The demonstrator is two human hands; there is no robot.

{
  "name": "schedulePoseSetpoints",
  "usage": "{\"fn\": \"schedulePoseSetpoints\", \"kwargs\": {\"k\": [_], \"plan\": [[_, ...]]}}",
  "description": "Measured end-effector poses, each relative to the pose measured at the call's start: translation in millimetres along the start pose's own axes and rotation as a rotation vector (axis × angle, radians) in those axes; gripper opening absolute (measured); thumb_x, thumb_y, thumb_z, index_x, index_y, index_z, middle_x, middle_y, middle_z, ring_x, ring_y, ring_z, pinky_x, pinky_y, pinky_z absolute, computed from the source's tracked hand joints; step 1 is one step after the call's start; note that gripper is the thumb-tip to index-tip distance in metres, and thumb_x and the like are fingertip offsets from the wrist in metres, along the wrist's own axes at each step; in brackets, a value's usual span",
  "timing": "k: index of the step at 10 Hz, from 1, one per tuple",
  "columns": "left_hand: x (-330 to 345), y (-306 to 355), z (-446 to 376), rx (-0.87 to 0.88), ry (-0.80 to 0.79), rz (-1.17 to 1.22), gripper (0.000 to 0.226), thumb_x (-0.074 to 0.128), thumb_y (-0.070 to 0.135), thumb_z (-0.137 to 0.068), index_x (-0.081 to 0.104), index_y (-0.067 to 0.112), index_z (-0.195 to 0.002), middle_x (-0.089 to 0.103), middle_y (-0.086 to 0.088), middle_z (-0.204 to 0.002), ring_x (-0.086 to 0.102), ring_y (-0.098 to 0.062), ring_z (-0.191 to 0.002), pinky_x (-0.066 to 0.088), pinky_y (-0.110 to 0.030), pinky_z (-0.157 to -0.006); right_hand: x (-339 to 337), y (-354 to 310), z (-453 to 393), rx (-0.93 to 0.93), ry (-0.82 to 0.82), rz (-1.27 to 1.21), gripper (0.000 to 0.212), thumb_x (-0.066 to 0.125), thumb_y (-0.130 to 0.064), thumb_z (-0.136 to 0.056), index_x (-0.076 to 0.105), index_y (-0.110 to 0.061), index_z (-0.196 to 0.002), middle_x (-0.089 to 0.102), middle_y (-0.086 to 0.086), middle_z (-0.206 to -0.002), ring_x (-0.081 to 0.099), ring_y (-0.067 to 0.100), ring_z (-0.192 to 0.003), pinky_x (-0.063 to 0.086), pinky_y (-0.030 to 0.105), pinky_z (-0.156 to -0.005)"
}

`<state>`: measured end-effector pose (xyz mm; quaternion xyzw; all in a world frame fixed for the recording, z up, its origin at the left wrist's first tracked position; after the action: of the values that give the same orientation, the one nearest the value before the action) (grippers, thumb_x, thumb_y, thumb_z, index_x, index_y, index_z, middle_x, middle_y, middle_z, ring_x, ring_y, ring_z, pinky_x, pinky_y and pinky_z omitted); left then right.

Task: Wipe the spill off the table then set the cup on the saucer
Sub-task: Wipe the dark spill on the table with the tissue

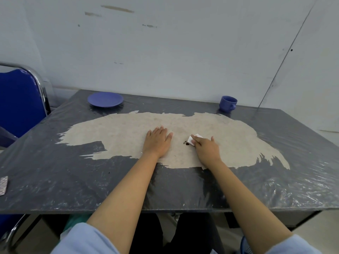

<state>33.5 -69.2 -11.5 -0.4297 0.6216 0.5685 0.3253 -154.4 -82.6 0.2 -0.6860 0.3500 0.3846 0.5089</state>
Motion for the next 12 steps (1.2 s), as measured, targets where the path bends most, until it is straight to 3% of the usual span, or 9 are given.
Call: {"fn": "schedulePoseSetpoints", "kwargs": {"k": [3,4,5,6,7,8,9,10,12], "plan": [[1,0,0,-0.005,-0.001,0.034,0.058,0.018,0.046,-0.102,0.029,0.019,-0.153,0.021,0.0,-0.163,0.015,-0.017,-0.152,0.006,-0.041,-0.125,12,-23,-1,-0.124,-0.103,-0.026,0.038,0.036,-0.033,-0.103,0.056,-0.035,-0.136,0.057,0.001,-0.141,0.05,0.02,-0.132,-0.001,0.038,-0.122],[-5,-1,-4,-0.041,-0.014,0.118,0.059,0.023,0.05,-0.101,0.038,0.019,-0.148,0.027,-0.002,-0.161,0.021,-0.018,-0.15,0.008,-0.042,-0.124,6,-20,-2,-0.114,-0.158,-0.188,0.037,0.038,-0.036,-0.102,0.059,-0.032,-0.133,0.056,-0.005,-0.141,0.05,0.016,-0.131,0.009,0.043,-0.122],[-12,-7,-10,-0.126,-0.091,0.317,0.057,0.029,0.05,-0.1,0.05,0.015,-0.14,0.042,-0.005,-0.153,0.036,-0.024,-0.143,0.02,-0.041,-0.119,-16,-17,-9,-0.086,-0.1,-0.407,0.038,0.037,-0.03,-0.102,0.064,-0.024,-0.128,0.059,-0.002,-0.137,0.052,0.018,-0.127,0.032,0.026,-0.105],[-30,7,-9,-0.074,0.003,0.458,0.044,0.041,0.037,-0.1,0.064,0.008,-0.123,0.062,-0.008,-0.132,0.054,-0.026,-0.125,0.039,-0.034,-0.105,-44,1,-10,0.005,0.127,-0.647,0.039,0.035,-0.028,-0.1,0.071,-0.022,-0.114,0.07,-0.004,-0.119,0.06,0.014,-0.117,0.042,0.027,-0.1],[-33,54,1,0.14,0.02,0.444,0.031,0.052,0.022,-0.097,0.07,0.008,-0.118,0.067,-0.007,-0.126,0.06,-0.021,-0.119,0.044,-0.03,-0.104,-56,24,-9,0.072,0.249,-0.657,0.037,0.037,-0.032,-0.097,0.072,-0.025,-0.106,0.07,-0.01,-0.111,0.061,0.01,-0.11,0.041,0.023,-0.089],[-1,85,9,0.172,-0.161,0.398,0.036,0.059,0.031,-0.092,0.07,0.012,-0.121,0.067,-0.006,-0.128,0.062,-0.019,-0.116,0.047,-0.029,-0.102,-56,39,-11,0.07,0.241,-0.533,0.033,0.039,-0.031,-0.098,0.07,-0.025,-0.109,0.067,-0.007,-0.118,0.057,0.009,-0.105,0.038,0.021,-0.086],[14,92,9,0.166,-0.148,0.279,0.048,0.065,0.042,-0.087,0.066,0.016,-0.127,0.062,-0.004,-0.136,0.057,-0.02,-0.124,0.042,-0.03,-0.107,-51,55,-12,0.082,0.208,-0.426,0.032,0.041,-0.031,-0.099,0.067,-0.024,-0.115,0.065,-0.004,-0.124,0.056,0.012,-0.107,0.041,0.034,-0.104],[15,88,5,0.148,-0.117,0.237,0.048,0.064,0.04,-0.088,0.063,0.018,-0.131,0.055,-0.004,-0.143,0.05,-0.023,-0.131,0.035,-0.03,-0.11,-47,66,-10,0.095,0.197,-0.366,0.032,0.039,-0.032,-0.099,0.065,-0.023,-0.116,0.064,-0.002,-0.126,0.057,0.018,-0.115,0.03,0.049,-0.115],[12,74,-1,0.136,-0.116,0.287,0.035,0.065,0.033,-0.09,0.068,0.022,-0.123,0.061,-0.002,-0.137,0.052,-0.02,-0.13,0.038,-0.025,-0.106,-24,59,-13,0.029,0.04,-0.094,0.05,0.022,-0.042,-0.101,0.048,-0.023,-0.14,0.041,0.002,-0.152,0.021,0.022,-0.149,0.002,0.048,-0.122]]}}
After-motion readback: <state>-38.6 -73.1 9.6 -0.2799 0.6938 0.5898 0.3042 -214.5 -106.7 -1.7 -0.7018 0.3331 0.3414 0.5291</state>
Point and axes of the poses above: each hand's wrist, its own z-axis away from the middle knuckle, its own x-axis out of the palm, y = z × x, the point moved 9 cm from there along -z, towards the middle knuckle
